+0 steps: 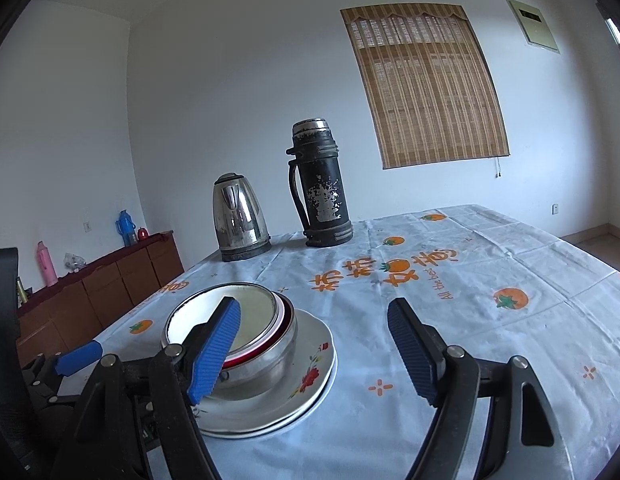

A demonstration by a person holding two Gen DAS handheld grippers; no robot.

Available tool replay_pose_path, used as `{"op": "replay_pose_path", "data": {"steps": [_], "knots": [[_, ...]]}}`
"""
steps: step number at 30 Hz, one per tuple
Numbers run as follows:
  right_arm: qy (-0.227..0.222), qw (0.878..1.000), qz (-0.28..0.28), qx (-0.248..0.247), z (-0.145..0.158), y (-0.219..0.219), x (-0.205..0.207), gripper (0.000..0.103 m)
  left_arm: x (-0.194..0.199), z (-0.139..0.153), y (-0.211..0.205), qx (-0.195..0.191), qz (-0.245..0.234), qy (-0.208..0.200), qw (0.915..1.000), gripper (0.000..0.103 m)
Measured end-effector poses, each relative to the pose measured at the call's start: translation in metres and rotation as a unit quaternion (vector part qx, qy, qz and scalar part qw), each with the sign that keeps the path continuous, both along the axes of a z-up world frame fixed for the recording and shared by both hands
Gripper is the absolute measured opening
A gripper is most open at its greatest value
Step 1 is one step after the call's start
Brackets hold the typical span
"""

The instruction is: Organize plates and bowls

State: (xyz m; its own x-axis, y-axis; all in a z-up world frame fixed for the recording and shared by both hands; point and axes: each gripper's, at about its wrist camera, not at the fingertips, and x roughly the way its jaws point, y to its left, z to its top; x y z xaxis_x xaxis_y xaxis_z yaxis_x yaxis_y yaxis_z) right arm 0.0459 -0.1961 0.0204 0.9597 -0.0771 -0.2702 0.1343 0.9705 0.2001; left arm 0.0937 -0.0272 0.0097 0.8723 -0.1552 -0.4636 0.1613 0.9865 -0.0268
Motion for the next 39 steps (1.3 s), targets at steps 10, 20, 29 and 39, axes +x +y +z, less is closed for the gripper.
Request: {"op": "replay_pose_path", "data": {"steps": [10, 20, 29, 39], "knots": [[-0.026, 1.0, -0.009, 0.005, 0.005, 0.008, -0.031, 0.078, -0.018, 0.002, 0.008, 0.001, 0.006, 0.003, 1.0, 0.103], [-0.021, 1.0, -0.004, -0.001, 0.013, 0.019, -0.054, 0.078, -0.037, 0.008, 0.017, 0.006, 0.01, 0.015, 0.9998, 0.103], [-0.021, 0.999, -0.017, 0.04, 0.032, 0.012, -0.088, 0.078, -0.06, 0.021, 0.025, 0.012, 0.013, 0.024, 0.9996, 0.103], [-0.057, 0.998, -0.019, 0.013, 0.059, 0.03, -0.129, 0.086, -0.087, 0.039, 0.03, 0.01, 0.01, 0.02, 0.9997, 0.103]]}}
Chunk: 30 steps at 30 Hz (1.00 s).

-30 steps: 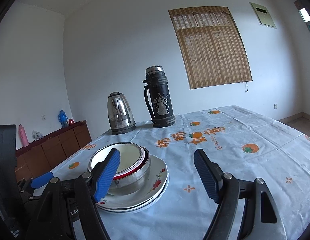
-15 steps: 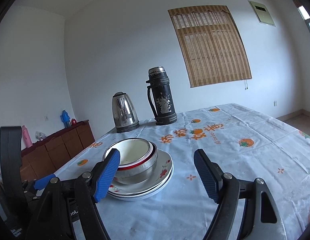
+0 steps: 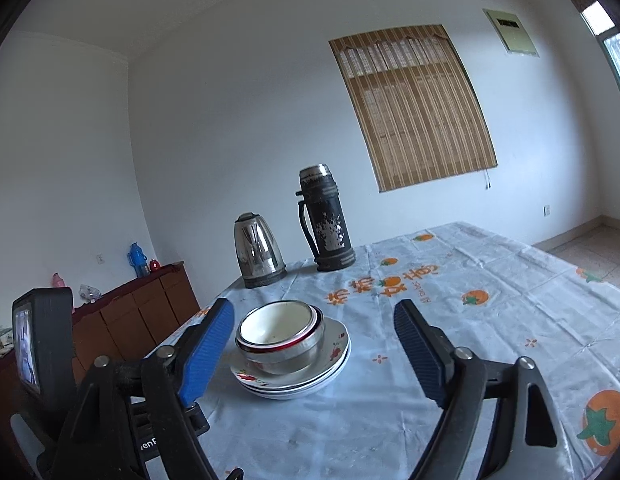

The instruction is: Organize plates and bowls

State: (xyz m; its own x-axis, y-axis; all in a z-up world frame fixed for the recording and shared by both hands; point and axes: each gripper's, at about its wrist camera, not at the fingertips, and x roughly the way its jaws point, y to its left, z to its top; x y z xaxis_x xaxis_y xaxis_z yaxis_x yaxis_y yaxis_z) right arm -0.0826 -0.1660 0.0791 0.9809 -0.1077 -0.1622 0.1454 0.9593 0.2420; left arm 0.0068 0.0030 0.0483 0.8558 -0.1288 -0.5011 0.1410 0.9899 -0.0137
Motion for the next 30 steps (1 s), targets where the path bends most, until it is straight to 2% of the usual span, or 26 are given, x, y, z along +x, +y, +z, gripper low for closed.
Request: {"op": "replay_pose_path", "data": {"steps": [11, 30], "knots": [[-0.018, 1.0, -0.006, -0.01, 0.012, 0.008, -0.012, 0.087, -0.011, 0.016, 0.007, 0.002, 0.007, -0.023, 0.9997, 0.103], [-0.009, 1.0, -0.008, 0.003, 0.008, 0.001, -0.005, 0.087, -0.005, 0.014, 0.0, 0.01, 0.005, -0.015, 0.9998, 0.103]]}}
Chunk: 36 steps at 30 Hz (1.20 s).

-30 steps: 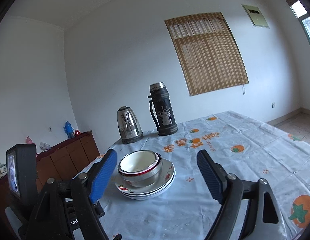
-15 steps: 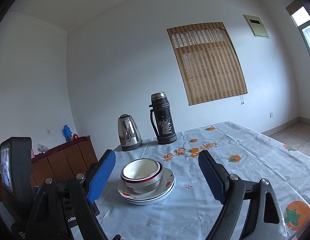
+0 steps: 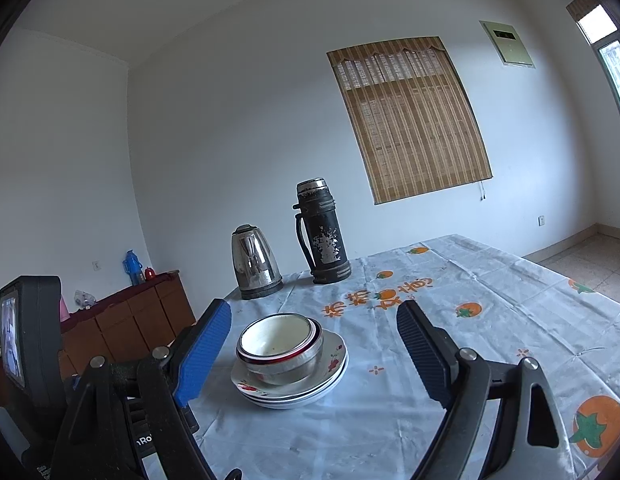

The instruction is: Organize plates and bowls

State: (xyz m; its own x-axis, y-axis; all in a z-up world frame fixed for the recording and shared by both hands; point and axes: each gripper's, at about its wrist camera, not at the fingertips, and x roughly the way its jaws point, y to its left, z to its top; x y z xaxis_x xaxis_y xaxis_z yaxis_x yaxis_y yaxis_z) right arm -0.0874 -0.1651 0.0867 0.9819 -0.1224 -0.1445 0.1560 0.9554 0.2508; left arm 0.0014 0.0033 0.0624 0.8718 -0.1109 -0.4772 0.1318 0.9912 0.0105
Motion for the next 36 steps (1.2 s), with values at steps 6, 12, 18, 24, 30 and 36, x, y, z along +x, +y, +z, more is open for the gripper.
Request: {"op": "replay_pose_path", "data": {"steps": [6, 12, 18, 24, 30, 36], "knots": [[0.0, 1.0, -0.003, 0.0, -0.0017, -0.0004, 0.0003, 0.087, 0.0014, -0.0006, -0.0009, 0.001, 0.001, 0.001, 1.0, 0.103], [-0.001, 1.0, -0.003, 0.0, -0.0017, -0.0003, -0.0007, 0.087, -0.0001, 0.0002, -0.0001, 0.001, 0.0, -0.002, 1.0, 0.103], [-0.001, 1.0, -0.003, 0.003, -0.0027, -0.0007, -0.0014, 0.087, -0.0007, -0.0001, -0.0015, 0.002, -0.001, -0.001, 1.0, 0.103], [-0.002, 1.0, -0.005, 0.003, -0.0026, -0.0015, -0.0025, 0.087, -0.0013, -0.0002, -0.0027, 0.003, -0.002, -0.001, 1.0, 0.103], [0.0, 1.0, -0.004, 0.006, -0.0032, -0.0022, -0.0032, 0.087, -0.0017, -0.0004, -0.0031, 0.002, -0.002, 0.0, 1.0, 0.103], [0.0, 1.0, -0.004, 0.006, -0.0028, -0.0021, -0.0027, 0.087, -0.0026, -0.0014, -0.0049, 0.005, -0.003, 0.0, 1.0, 0.103]]}}
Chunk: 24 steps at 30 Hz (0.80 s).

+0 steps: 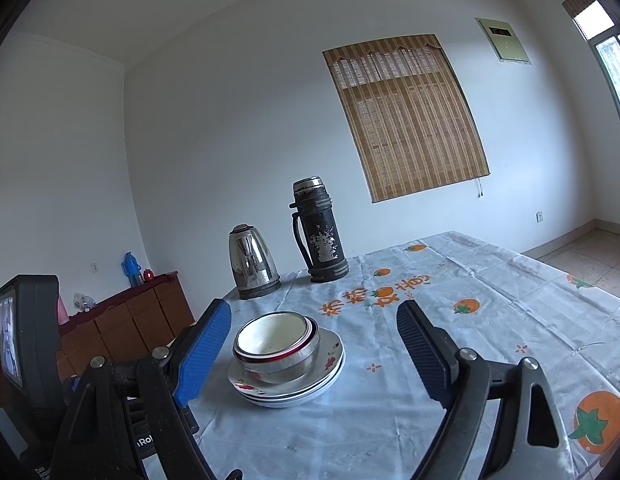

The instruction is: Organize plates and bowls

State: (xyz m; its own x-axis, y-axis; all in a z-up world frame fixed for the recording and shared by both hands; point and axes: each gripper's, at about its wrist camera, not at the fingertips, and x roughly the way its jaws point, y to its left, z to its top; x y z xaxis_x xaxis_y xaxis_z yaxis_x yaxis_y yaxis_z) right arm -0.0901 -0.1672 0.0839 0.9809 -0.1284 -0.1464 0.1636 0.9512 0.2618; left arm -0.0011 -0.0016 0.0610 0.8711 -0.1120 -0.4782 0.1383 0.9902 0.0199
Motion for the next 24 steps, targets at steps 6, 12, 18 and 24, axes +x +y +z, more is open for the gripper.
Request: {"op": "replay_pose_path", "data": {"steps": [6, 12, 18, 24], "knots": [[-0.001, 1.0, -0.001, 0.0, -0.0012, -0.0004, 0.0004, 0.087, -0.0007, 0.0007, 0.0003, 0.003, 0.005, -0.005, 1.0, 0.103], [-0.002, 1.0, -0.003, 0.0, -0.0016, 0.0005, -0.0003, 0.087, 0.001, 0.0022, 0.0012, 0.005, 0.015, -0.008, 0.9998, 0.103], [-0.003, 1.0, -0.004, 0.0, -0.0015, 0.0006, -0.0004, 0.087, 0.0024, 0.0017, 0.0023, 0.005, 0.019, -0.005, 0.9998, 0.103], [-0.002, 1.0, -0.006, 0.002, -0.0026, 0.0003, -0.0001, 0.087, 0.0029, 0.0017, 0.0012, 0.01, 0.017, -0.006, 0.9998, 0.103]]}}
